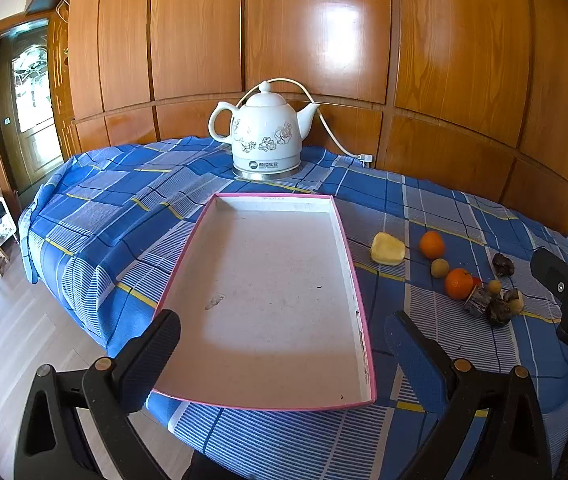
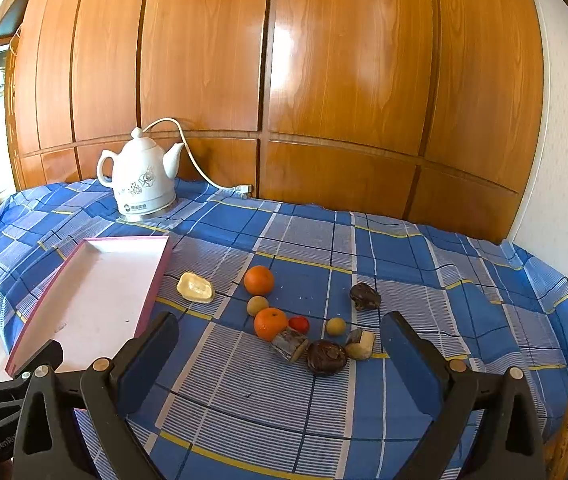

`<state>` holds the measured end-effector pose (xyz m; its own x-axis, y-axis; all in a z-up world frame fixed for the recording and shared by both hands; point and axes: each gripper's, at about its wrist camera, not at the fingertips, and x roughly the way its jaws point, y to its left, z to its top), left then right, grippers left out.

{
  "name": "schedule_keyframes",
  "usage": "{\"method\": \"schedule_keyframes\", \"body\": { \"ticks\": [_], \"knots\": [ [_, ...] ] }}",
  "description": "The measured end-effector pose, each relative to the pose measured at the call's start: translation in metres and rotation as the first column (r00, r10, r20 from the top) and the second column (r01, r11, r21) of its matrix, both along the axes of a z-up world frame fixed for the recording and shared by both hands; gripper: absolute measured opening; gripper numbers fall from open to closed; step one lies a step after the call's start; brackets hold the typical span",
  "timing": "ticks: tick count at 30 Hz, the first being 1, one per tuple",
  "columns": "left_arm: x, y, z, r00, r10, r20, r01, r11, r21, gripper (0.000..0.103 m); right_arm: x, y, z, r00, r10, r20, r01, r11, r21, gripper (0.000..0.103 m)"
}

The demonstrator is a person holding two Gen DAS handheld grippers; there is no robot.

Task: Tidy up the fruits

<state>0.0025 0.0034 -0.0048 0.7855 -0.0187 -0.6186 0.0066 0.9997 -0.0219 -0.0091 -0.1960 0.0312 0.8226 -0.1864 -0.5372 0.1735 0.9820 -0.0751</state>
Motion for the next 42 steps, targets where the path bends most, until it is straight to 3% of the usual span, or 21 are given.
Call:
{"method": "schedule_keyframes", "body": {
  "ticks": [42],
  "knots": [
    [0.011, -0.001, -0.007, 0.995, -0.082, -0.049, 0.076, 0.991, -0.113, 0.103, 0.014, -0.001, -0.017, 0.999, 0.029, -0.046, -0.028, 1.0, 0.013, 0.102]
  ]
}}
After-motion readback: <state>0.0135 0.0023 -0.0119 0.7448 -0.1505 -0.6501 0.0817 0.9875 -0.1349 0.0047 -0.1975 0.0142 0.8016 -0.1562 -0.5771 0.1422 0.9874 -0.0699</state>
